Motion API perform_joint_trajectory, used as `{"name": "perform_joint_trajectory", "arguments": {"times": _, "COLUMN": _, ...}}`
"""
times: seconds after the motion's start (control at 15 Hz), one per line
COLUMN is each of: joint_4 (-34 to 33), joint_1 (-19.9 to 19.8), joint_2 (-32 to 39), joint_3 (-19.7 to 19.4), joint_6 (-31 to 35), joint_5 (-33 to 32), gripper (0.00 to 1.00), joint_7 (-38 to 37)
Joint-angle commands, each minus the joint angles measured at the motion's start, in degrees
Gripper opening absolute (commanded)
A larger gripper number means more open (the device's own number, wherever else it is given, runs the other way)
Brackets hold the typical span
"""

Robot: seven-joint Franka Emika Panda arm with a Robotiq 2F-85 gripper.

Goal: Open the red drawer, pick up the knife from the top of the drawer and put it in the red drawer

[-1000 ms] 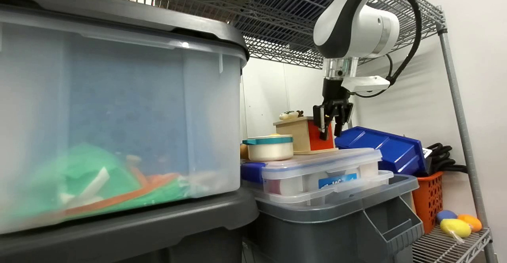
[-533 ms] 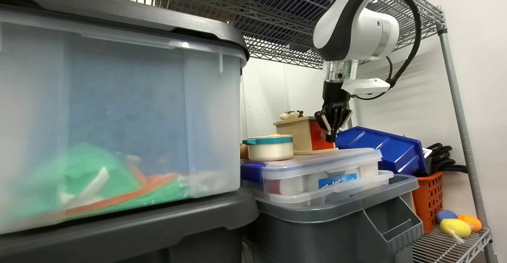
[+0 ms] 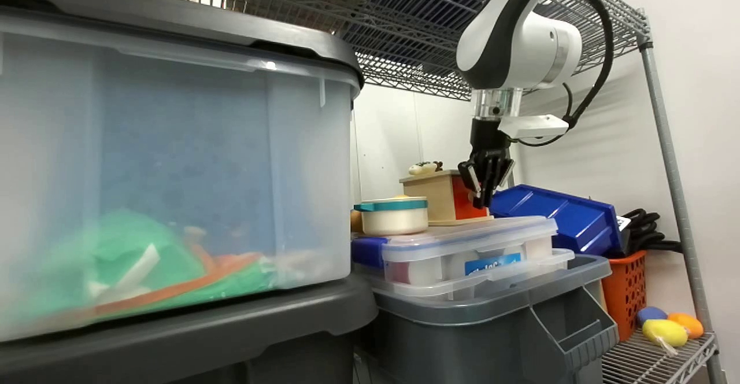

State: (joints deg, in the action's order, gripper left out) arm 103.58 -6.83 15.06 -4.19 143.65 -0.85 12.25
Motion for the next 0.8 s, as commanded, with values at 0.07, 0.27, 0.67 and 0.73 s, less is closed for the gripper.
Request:
{"name": "perform_joint_trajectory", "arguments": {"times": 0.07, "joint_4": -1.93, "joint_1": -1.07, "joint_2": 0.46, "joint_3": 0.90, "joint_6": -0.23, "joint_5": 1.97, "gripper": 0.62, "joint_7": 2.31}}
{"name": "perform_joint_trajectory", "arguments": {"times": 0.27, "joint_4": -2.70, "joint_1": -1.43, "joint_2": 0.67, "joint_3": 1.21, "joint_6": -0.76, "joint_5": 3.00, "gripper": 0.83, "joint_7": 3.54}}
{"name": "perform_joint_trajectory", "arguments": {"times": 0.67, "joint_4": -5.17, "joint_1": -2.55, "joint_2": 2.39, "joint_3": 2.01, "joint_6": -1.54, "joint_5": 6.18, "gripper": 1.00, "joint_7": 8.26}}
{"name": "perform_joint_trajectory", "arguments": {"times": 0.73, "joint_4": -5.66, "joint_1": -2.72, "joint_2": 2.91, "joint_3": 2.20, "joint_6": -1.61, "joint_5": 6.51, "gripper": 1.00, "joint_7": 8.90}}
